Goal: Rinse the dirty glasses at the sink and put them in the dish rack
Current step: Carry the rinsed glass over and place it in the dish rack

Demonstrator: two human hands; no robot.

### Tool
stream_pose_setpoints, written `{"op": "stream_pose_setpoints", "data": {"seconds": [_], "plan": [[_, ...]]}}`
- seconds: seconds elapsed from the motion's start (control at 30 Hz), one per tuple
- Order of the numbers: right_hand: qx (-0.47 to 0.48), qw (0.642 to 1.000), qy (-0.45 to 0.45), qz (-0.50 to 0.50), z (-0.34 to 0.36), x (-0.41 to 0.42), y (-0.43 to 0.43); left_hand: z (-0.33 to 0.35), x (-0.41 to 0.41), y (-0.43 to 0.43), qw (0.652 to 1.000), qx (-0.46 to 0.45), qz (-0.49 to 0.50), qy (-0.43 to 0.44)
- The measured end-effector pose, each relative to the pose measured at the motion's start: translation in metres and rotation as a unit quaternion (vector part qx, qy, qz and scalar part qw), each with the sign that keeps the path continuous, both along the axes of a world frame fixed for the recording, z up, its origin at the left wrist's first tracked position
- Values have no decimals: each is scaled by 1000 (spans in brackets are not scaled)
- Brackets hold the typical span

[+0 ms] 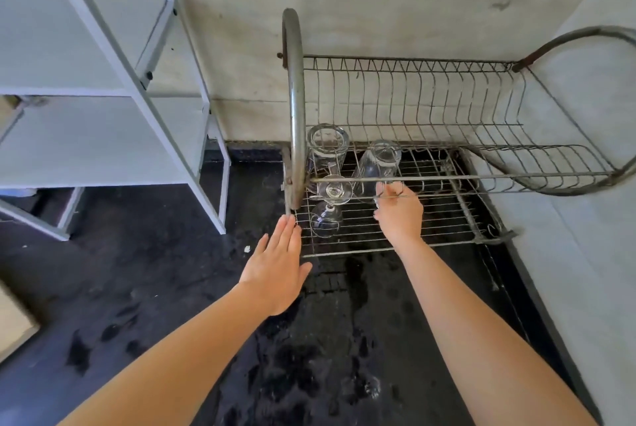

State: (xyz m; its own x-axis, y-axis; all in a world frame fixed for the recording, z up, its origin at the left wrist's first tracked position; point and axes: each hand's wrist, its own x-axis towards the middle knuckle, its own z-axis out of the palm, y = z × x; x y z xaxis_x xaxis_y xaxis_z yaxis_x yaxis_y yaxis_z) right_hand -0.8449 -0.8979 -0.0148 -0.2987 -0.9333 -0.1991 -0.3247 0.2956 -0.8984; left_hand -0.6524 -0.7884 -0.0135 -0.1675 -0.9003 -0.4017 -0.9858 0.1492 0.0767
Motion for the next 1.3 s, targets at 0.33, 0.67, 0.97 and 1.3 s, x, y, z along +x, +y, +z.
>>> {"op": "stream_pose_setpoints", "data": {"seconds": [0.33, 0.67, 0.97, 1.3], "plan": [[-39, 995, 89, 28, -13, 11, -20, 1, -4, -1, 1000, 15, 12, -23], [-14, 996, 75, 35, -20, 16, -22, -1, -2, -1, 1000, 23, 11, -13], [38, 991, 126, 5, 1, 10, 8, -3, -4, 3, 999, 14, 26, -12], [-23, 981, 124, 147, 4, 61, 123, 3, 52, 51, 995, -60, 76, 23]]}}
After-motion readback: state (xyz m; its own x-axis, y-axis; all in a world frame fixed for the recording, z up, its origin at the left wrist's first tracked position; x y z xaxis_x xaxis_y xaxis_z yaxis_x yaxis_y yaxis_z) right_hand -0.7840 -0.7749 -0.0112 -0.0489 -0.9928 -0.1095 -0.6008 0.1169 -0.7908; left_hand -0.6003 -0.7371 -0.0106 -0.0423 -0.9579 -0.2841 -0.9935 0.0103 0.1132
